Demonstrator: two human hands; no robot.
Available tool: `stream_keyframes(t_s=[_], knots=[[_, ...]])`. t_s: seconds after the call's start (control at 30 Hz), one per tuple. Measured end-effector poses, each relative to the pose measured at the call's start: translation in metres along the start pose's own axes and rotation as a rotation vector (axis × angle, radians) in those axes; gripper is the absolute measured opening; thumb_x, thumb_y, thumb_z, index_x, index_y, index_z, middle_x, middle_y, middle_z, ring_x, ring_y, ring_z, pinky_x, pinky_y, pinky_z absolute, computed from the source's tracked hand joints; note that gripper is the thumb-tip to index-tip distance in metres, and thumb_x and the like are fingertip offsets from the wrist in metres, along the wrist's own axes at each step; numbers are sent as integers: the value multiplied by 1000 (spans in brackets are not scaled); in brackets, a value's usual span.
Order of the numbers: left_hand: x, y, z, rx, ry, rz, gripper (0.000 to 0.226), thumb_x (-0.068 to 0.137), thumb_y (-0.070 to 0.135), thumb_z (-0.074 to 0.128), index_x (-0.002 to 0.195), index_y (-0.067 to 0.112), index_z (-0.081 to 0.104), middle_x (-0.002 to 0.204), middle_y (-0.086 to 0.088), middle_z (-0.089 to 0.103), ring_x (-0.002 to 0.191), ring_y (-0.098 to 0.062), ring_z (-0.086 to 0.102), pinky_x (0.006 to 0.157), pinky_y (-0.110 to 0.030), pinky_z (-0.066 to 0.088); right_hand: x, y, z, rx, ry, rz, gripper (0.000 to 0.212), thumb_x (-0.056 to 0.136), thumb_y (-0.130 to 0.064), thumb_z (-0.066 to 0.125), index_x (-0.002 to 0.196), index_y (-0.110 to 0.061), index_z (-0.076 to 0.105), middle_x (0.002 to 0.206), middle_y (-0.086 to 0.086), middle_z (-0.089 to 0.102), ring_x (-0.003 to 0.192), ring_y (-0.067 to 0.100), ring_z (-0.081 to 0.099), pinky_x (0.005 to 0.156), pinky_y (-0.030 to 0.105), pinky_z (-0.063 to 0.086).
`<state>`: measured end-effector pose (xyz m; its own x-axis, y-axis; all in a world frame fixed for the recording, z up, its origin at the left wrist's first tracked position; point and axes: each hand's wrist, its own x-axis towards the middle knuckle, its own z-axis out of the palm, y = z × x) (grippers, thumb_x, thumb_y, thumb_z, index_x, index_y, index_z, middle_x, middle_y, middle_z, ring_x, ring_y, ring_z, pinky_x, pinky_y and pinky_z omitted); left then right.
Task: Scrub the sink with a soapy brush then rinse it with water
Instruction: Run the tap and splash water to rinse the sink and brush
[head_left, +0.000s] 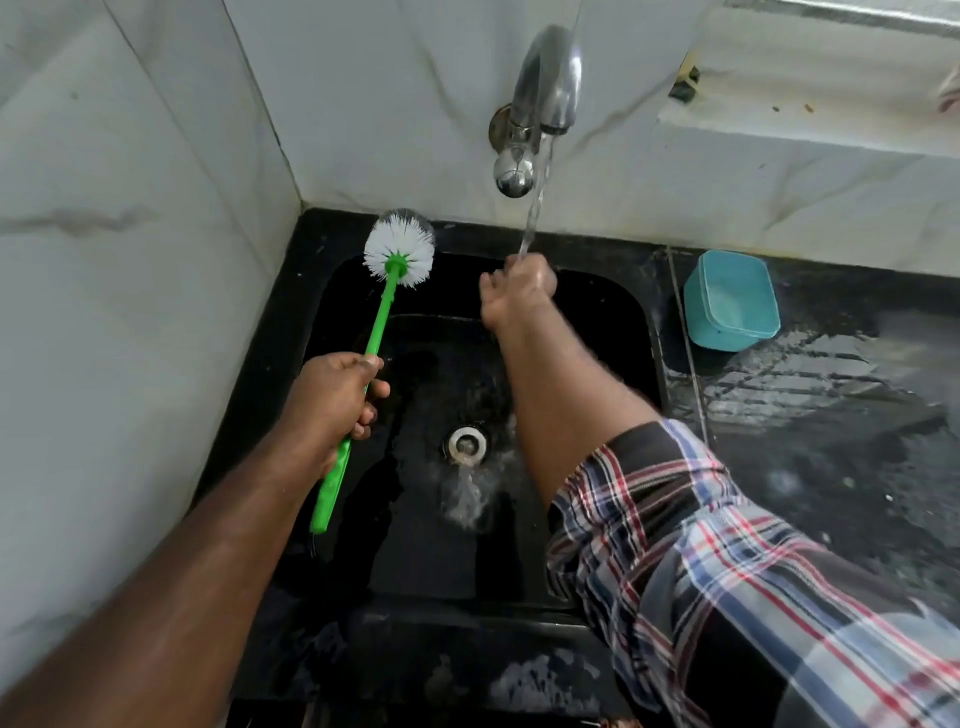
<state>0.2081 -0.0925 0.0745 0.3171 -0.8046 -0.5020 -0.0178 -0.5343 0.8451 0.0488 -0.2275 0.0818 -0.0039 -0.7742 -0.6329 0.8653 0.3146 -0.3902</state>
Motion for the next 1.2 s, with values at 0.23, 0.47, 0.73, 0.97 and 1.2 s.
stream_keyframes(t_s=[0.23,0.47,0.73,0.97,1.2], knots=[[6,0,5,-2,-17,7,19,101,21,51,110,10,63,81,-7,61,46,-10,40,33,-18,31,-1,-7,-7,-183,204,-50,23,86,0,34,79,-1,55,66,10,58,66,24,60,61,27,52],[5,-1,22,-15,-74,2,16,102,20,50,106,10,63,79,-7,60,44,-9,39,34,-17,30,-15,-15,-24,-84,169,119,22,93,-3,36,95,1,57,95,13,62,74,24,61,59,23,55],[5,-3,39,-16,-106,-11,15,102,20,50,103,11,62,77,-6,59,42,-8,39,33,-17,29,23,-104,-38,-82,26,-211,13,89,-20,53,87,-14,65,97,4,60,98,24,59,109,50,40],[4,-2,49,2,-105,-21,16,102,20,50,105,11,63,77,-5,58,45,-10,38,35,-16,29,25,-64,-56,-402,150,-59,21,95,-9,41,103,-4,60,122,17,62,122,34,54,98,39,45],[1,-4,48,33,-89,-6,16,102,19,49,105,10,62,78,-7,57,46,-11,37,34,-16,27,18,-23,-48,-195,78,163,28,95,-7,35,74,-1,54,76,13,54,69,22,55,60,28,55]])
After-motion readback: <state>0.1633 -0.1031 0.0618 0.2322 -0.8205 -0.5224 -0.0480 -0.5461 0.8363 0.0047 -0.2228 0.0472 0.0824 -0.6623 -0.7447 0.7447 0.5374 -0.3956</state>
